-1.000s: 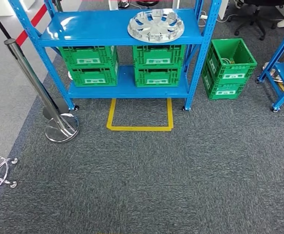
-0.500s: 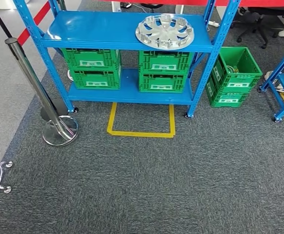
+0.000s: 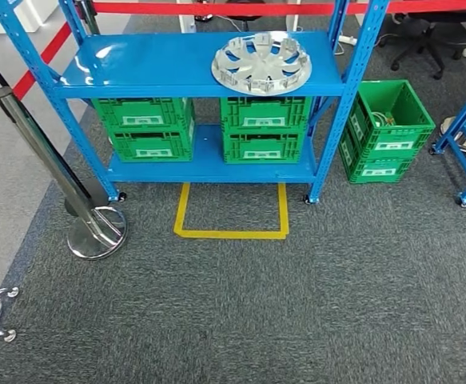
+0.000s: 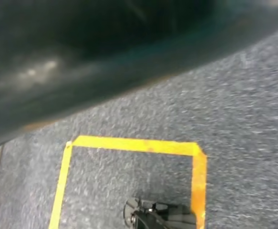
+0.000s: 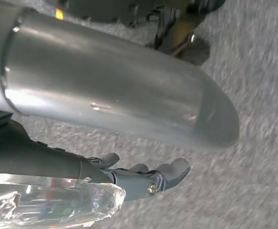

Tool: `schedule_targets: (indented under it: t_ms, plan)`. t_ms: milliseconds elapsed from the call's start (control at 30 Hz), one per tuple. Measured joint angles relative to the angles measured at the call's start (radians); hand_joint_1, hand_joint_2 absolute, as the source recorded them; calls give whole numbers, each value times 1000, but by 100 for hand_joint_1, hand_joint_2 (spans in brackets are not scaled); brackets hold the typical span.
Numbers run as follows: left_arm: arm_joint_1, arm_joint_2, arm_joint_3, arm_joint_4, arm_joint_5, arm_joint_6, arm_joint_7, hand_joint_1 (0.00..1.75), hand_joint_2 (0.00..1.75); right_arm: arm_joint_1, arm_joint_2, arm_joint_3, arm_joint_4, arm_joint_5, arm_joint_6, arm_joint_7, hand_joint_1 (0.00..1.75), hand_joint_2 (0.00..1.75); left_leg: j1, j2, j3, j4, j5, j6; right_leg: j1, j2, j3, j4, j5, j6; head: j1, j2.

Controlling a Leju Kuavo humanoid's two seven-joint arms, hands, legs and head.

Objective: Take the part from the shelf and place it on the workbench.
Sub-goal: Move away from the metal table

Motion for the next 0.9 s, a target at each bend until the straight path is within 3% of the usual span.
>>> schedule_targets:
  t_ms: [67,100,133,200,267,400,467,567,600,633,733,800,833,900]
  plan:
    - [3,0,2,-3,-4,-2,2,0,0,1,2,-1,-1,4,1,0,0,0,5,0,-78,79,-43,-7,-1,2,18,-3,-16,0,-1,0]
    - [5,0,4,-6,-7,-4,4,0,0,2,3,-2,-2,7,2,0,0,0,6,0,-102,83,-44,-9,-1,3,30,-3,-26,1,-1,0]
    - [8,-1,6,-10,-10,-6,6,0,0,3,5,-4,-3,9,5,1,0,0,7,1,-112,59,-21,-8,-1,4,44,-4,-37,3,-1,0]
    - [11,-2,13,-16,-17,-10,7,0,0,3,9,-8,-7,13,9,1,0,0,6,2,-108,-40,81,-2,-1,3,69,-5,-60,9,-1,0]
    - [12,-3,22,-19,-25,-12,7,0,0,1,13,-13,-10,19,10,0,0,0,3,5,-101,-110,141,10,2,4,87,-8,-81,20,-4,0]
    - [14,-13,37,-34,-44,-20,6,0,0,-1,19,-24,-18,33,12,-4,0,0,5,2,-74,-141,147,36,5,2,112,7,-92,45,-5,0]
    - [13,-18,43,-43,-53,-26,7,0,0,-5,19,-26,-22,38,13,-4,0,0,8,1,-54,-147,143,46,5,2,80,66,-115,53,0,0]
    - [14,-25,51,-55,-64,-33,11,0,0,-10,20,-36,-23,44,15,-5,0,0,7,1,-39,-148,125,53,5,2,-48,237,-178,58,4,0]
    - [16,-28,54,-59,-68,-35,12,0,0,-8,20,-40,-23,45,15,-5,0,0,6,0,-31,-148,118,54,5,2,-78,256,-182,58,4,0]
    - [18,-30,58,-64,-72,-37,13,0,0,-8,20,-45,-23,46,14,-5,0,0,6,-1,-20,-148,109,54,5,2,-91,242,-165,57,5,0]
    - [21,-40,71,-79,-80,-43,21,0,0,-9,21,-58,-23,48,5,2,0,0,5,-3,13,-148,86,47,7,2,-69,89,-37,46,4,0]
    - [19,-49,84,-94,-77,-49,32,0,0,-12,24,-66,-23,45,-7,7,0,0,4,-4,22,-148,76,35,12,1,-59,38,-8,35,5,0]
    - [19,-54,91,-102,-75,-51,36,0,0,-13,25,-68,-23,43,-13,10,0,0,3,-4,25,-146,73,32,13,0,-57,35,-8,33,5,0]
    - [21,-61,105,-117,-71,-54,41,0,0,-13,29,-71,-23,40,-24,12,0,0,1,-2,34,-149,67,54,12,1,-46,25,14,35,1,0]
